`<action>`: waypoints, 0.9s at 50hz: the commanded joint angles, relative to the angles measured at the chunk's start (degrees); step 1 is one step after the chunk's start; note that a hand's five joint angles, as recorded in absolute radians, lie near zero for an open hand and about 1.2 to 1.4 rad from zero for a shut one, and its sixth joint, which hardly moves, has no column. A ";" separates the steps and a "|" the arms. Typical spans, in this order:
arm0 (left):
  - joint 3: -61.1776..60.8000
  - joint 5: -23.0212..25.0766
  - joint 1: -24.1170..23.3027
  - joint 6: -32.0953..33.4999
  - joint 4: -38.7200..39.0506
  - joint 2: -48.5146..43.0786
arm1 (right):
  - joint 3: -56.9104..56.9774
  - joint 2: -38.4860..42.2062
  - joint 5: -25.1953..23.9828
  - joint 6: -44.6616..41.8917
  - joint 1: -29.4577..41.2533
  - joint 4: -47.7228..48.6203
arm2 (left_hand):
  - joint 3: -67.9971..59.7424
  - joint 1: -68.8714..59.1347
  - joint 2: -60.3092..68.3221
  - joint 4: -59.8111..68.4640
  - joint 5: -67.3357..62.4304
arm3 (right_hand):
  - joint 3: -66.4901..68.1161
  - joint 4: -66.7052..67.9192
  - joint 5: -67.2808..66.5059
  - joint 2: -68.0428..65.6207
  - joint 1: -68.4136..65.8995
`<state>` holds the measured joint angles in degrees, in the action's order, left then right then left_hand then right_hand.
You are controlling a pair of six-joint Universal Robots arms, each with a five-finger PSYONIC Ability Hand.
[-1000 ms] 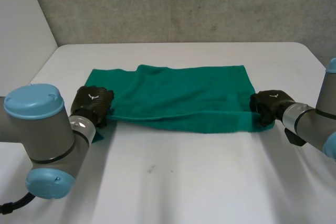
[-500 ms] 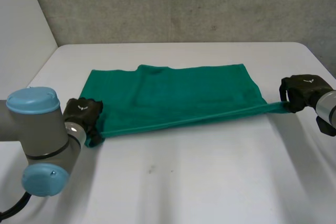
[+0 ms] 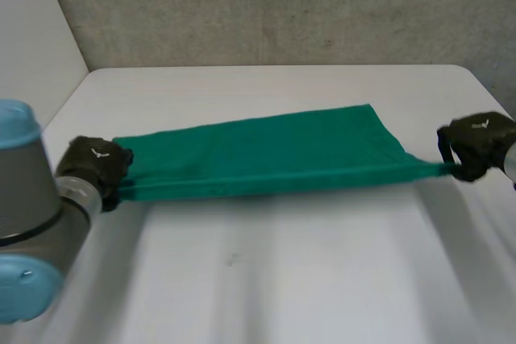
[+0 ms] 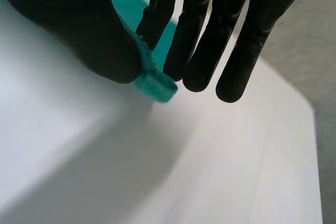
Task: Fold the towel.
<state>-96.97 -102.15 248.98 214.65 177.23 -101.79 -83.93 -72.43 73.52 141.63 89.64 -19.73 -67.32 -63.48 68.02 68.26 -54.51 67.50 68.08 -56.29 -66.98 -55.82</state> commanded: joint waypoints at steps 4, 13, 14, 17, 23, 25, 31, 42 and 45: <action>-5.25 0.46 0.54 21.76 -13.05 5.73 | -5.27 -4.12 5.93 -22.71 -0.25 -20.00 | -12.68 -16.52 11.98 11.74 -15.49 | 12.50 11.92 -13.71 -13.02 -24.18; 0.36 0.20 0.72 23.18 -3.13 -7.34 | -2.83 1.39 6.38 -18.43 3.59 -10.26 | -12.68 -16.52 11.98 11.74 -15.49 | 12.50 11.92 -13.71 -13.02 -24.18; 1.42 0.20 0.63 23.18 -2.51 -8.41 | -1.94 2.55 6.38 -17.54 4.66 -9.37 | -12.68 -16.52 11.98 11.74 -15.49 | 12.50 11.92 -13.71 -13.02 -24.18; 6.15 0.20 0.46 23.44 0.38 -13.40 | -0.10 4.74 6.46 -15.61 6.50 -7.79 | -12.68 -16.52 11.98 11.74 -15.49 | 12.50 11.92 -13.71 -13.02 -24.18; 14.86 -0.24 0.46 23.53 4.17 -21.51 | 9.03 14.14 6.82 -8.14 10.47 -1.90 | -12.68 -16.52 11.98 11.74 -15.49 | 12.50 11.92 -13.71 -13.02 -24.18; 18.73 -0.16 0.46 23.62 5.06 -24.76 | 12.20 17.31 7.17 -6.03 11.34 0.56 | -12.68 -16.52 11.98 11.74 -15.49 | 12.50 11.92 -13.71 -13.02 -24.18; 30.15 0.28 0.81 25.46 6.37 -30.48 | 22.74 21.71 10.50 -3.82 12.93 5.57 | -12.68 -16.52 11.98 11.74 -15.49 | 12.50 11.92 -13.71 -13.02 -24.18; 44.15 1.86 0.19 21.54 24.71 -15.66 | 41.05 9.99 15.34 10.30 14.42 26.99 | -12.68 -16.52 11.98 11.74 -15.49 | 12.50 11.92 -13.71 -13.02 -24.18; 43.53 3.10 0.63 16.51 25.89 -11.68 | 38.41 4.50 14.55 12.96 13.55 28.70 | -12.68 -16.52 11.98 11.74 -15.49 | 12.50 11.92 -13.71 -13.02 -24.18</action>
<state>-53.95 -101.22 249.35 239.99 195.47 -123.16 -44.02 -56.42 88.68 147.12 103.62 0.97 -68.13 -63.48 68.29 68.49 -55.29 67.79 68.12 -57.06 -66.99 -56.13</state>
